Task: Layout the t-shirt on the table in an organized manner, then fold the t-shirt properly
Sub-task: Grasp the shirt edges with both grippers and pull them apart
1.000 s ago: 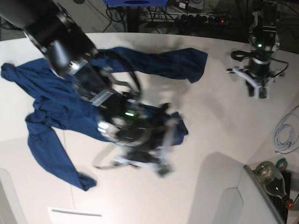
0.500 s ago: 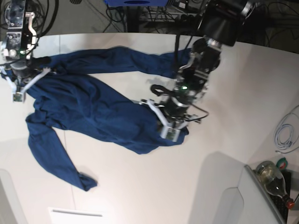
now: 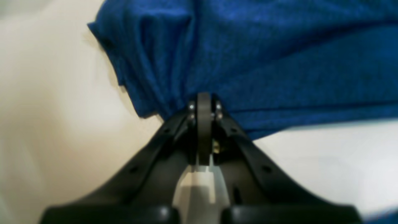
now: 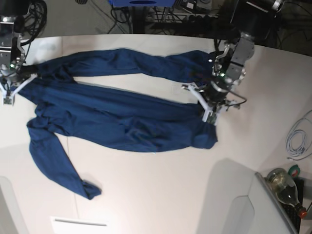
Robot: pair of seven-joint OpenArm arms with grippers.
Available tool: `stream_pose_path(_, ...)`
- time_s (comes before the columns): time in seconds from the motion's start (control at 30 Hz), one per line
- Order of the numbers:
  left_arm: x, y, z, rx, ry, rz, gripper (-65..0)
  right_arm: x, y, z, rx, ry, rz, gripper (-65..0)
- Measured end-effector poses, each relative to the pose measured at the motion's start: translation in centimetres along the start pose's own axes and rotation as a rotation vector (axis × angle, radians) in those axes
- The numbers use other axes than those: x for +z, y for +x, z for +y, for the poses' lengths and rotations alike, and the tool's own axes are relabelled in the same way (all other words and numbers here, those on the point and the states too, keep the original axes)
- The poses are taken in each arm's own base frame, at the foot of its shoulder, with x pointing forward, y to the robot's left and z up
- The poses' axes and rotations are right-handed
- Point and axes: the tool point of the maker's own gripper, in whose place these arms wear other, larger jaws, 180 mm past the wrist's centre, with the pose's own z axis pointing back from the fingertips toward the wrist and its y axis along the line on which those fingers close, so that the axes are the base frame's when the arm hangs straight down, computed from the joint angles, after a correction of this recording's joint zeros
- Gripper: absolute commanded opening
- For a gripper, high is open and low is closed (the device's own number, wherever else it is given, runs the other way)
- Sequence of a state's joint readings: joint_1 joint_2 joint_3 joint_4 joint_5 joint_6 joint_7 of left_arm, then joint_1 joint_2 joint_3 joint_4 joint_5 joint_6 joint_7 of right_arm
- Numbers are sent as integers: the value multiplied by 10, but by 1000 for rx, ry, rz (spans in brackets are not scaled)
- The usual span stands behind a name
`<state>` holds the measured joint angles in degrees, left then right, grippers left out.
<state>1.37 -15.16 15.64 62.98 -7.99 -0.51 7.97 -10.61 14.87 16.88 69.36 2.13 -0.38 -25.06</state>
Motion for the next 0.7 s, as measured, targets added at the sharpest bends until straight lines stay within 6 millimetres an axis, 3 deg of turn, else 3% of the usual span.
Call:
stream_pose_path(0.17,18,-6,22,48,59,37,-650,-2,14,8,-13,11,-7,-650)
stream_pose_path(0.27,24,10,42,52,119,3,-650,2,29,9,-11,10,-33,-650)
stream_pose_path(0.37,33,40,36,49,105,-82,-650,24,46,6,8,5,-119,-650)
stream_pose_path(0.47,55,64,12,53,53,-176,-650,54,54,16,14,21,-196,-650)
stream_pose_path(0.53,70,51,9,78,52,-163,-650,73,56,30,40,73,-237,-650)
stream_pose_path(0.63,94,6,38,163,174,-77,-650,89,49,51,78,150,-252,-650)
stream_pose_path(0.7,106,-18,45,230,227,-36,-650,91,39,57,83,171,-233,-650)
